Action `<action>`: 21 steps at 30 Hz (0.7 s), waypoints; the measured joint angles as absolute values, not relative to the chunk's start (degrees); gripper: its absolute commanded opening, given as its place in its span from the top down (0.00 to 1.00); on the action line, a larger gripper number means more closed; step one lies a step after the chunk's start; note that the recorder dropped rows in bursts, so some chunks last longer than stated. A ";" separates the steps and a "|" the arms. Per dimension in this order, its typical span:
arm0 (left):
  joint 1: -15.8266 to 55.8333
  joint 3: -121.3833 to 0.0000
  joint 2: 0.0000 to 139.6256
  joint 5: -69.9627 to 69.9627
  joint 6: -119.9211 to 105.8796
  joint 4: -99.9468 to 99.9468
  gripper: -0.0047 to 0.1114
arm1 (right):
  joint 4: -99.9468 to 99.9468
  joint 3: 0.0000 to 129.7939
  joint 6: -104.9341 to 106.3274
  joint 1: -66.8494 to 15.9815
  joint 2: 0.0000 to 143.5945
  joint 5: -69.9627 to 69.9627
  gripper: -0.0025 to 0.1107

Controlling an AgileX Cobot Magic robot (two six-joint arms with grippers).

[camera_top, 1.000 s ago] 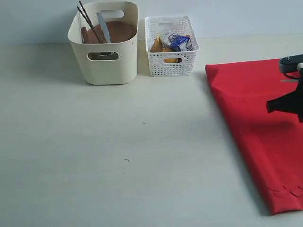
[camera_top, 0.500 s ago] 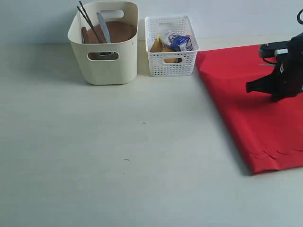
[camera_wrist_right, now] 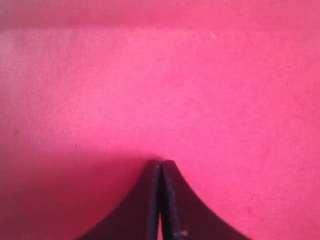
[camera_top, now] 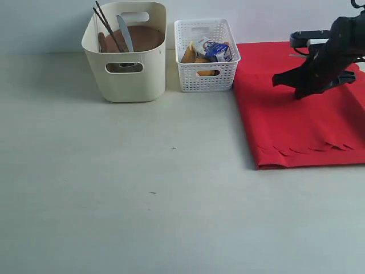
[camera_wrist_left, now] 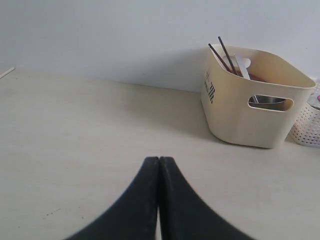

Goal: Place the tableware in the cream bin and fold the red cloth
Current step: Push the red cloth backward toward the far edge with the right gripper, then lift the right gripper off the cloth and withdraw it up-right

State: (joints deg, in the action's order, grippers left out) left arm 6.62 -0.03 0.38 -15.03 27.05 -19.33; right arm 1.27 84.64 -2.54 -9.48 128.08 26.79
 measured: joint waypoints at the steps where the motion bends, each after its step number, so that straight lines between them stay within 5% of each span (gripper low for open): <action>1: 6.62 -0.03 0.38 -15.03 27.05 -19.33 0.94 | 1.13 85.58 -2.40 -9.48 128.53 27.37 0.98; 10: 6.62 -0.03 0.38 -15.03 27.05 -19.33 0.94 | 0.00 88.65 -1.92 -9.48 128.74 31.25 0.98; 21: 6.62 -0.03 0.38 -15.03 27.05 -19.33 0.94 | 0.00 88.14 0.00 -9.48 111.02 42.55 0.98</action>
